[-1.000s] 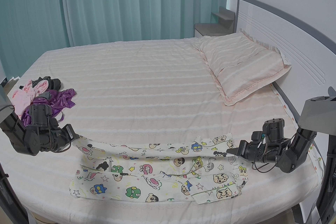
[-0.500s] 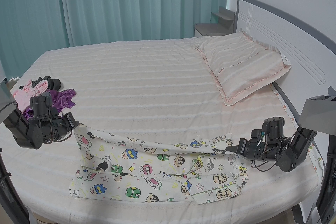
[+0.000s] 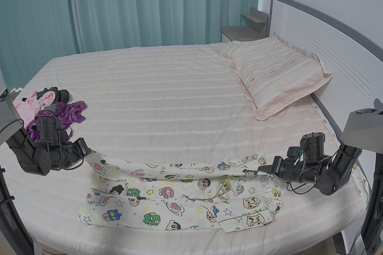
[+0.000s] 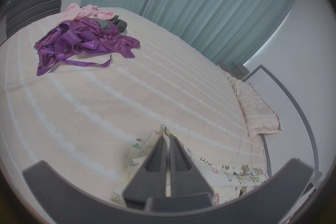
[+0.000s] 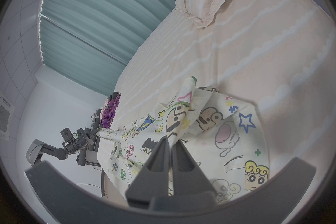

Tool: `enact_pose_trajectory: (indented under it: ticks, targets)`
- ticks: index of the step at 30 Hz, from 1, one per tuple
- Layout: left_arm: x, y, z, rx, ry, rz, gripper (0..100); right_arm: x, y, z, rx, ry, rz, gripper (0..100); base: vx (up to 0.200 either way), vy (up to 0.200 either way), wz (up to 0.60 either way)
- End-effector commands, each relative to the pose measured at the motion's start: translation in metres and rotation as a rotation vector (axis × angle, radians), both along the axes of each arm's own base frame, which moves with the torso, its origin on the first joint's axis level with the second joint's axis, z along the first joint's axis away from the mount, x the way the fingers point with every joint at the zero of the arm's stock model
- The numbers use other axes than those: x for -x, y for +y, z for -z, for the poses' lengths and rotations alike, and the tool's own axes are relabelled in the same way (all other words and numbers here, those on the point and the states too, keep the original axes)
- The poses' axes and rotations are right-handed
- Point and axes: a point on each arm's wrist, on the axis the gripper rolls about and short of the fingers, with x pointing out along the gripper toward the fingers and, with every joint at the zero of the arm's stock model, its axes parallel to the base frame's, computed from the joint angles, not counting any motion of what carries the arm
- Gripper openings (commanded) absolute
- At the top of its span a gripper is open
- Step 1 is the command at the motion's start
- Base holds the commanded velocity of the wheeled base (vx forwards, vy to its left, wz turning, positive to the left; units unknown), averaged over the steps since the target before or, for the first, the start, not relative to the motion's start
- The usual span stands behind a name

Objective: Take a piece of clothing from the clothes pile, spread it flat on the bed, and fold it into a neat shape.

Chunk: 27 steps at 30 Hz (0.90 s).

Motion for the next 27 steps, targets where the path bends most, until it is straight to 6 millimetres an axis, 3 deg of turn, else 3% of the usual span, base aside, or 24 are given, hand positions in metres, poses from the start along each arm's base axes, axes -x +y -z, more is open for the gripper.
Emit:
enact_pose_trajectory:
  ticks: [1, 9, 21, 27]
  targets:
    - [0.015, -0.002, 0.01, -0.031, 0.05, 0.034, 0, 0.005, -0.004, 0.0, -0.003, 0.017, 0.012, 0, 0.0, 0.0, 0.0]
    - [0.024, -0.004, 0.029, -0.043, 0.127, 0.052, 0, 0.013, -0.005, 0.005, 0.01, 0.047, 0.005, 0, 0.0, 0.0, 0.0]
    - [0.033, -0.005, 0.076, -0.102, 0.286, 0.112, 0, 0.023, -0.005, 0.011, 0.02, 0.082, -0.019, 0, 0.0, 0.0, 0.0]
    - [0.035, -0.005, 0.084, -0.123, 0.308, 0.14, 0, 0.024, -0.005, 0.012, 0.024, 0.084, -0.022, 0, 0.0, 0.0, 0.0]
